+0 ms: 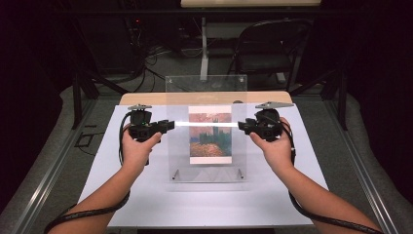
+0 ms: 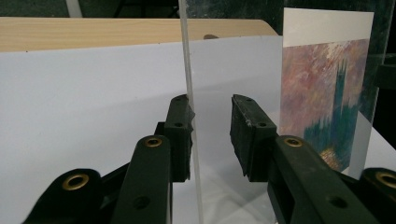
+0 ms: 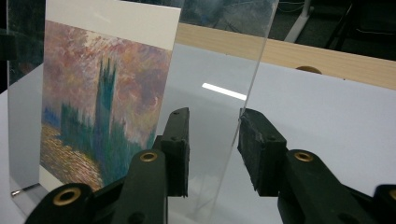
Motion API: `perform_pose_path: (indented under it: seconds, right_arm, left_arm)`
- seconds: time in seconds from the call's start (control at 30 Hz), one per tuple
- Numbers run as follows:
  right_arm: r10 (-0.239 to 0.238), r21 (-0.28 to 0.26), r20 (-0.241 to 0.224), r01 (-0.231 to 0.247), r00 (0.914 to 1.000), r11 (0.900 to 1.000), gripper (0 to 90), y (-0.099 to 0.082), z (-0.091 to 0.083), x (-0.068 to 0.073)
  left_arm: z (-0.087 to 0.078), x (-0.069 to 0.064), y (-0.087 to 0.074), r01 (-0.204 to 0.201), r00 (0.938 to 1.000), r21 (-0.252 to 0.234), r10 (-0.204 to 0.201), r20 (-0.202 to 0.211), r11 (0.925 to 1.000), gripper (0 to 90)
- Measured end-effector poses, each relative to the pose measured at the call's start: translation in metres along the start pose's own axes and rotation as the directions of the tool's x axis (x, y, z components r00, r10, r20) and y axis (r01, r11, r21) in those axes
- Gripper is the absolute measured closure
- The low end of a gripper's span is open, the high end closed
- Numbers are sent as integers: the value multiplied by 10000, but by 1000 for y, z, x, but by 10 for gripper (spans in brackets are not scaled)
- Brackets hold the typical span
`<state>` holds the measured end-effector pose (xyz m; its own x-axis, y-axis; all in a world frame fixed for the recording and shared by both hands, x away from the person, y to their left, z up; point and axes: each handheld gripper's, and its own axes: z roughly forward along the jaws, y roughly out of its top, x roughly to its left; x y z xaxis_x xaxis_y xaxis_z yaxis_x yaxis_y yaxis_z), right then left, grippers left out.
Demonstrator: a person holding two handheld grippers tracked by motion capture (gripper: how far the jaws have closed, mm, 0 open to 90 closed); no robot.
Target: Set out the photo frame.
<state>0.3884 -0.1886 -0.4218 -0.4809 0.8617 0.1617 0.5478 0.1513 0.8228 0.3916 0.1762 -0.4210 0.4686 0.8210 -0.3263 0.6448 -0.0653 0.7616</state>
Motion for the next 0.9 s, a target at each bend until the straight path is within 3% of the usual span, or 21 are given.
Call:
perform_pose_path:
  seconds: [0.3, 0.53, 0.9]
  right_arm:
    - [-328, 134, -79, 329, 9994, 9994, 683, -2, -14, 6]
    - [-585, 74, -164, 586, 9982, 9983, 703, -6, -23, 10]
    - [-906, 51, -473, 909, 9948, 9958, 719, -11, -36, 13]
  left_arm:
    - [-14, -4, -8, -92, 9997, -107, 95, 225, 9999, 725]
    - [-22, -9, -15, -610, 9980, -236, 614, 165, 9979, 730]
    - [-33, -10, -23, -733, 9949, -319, 753, 668, 9968, 738]
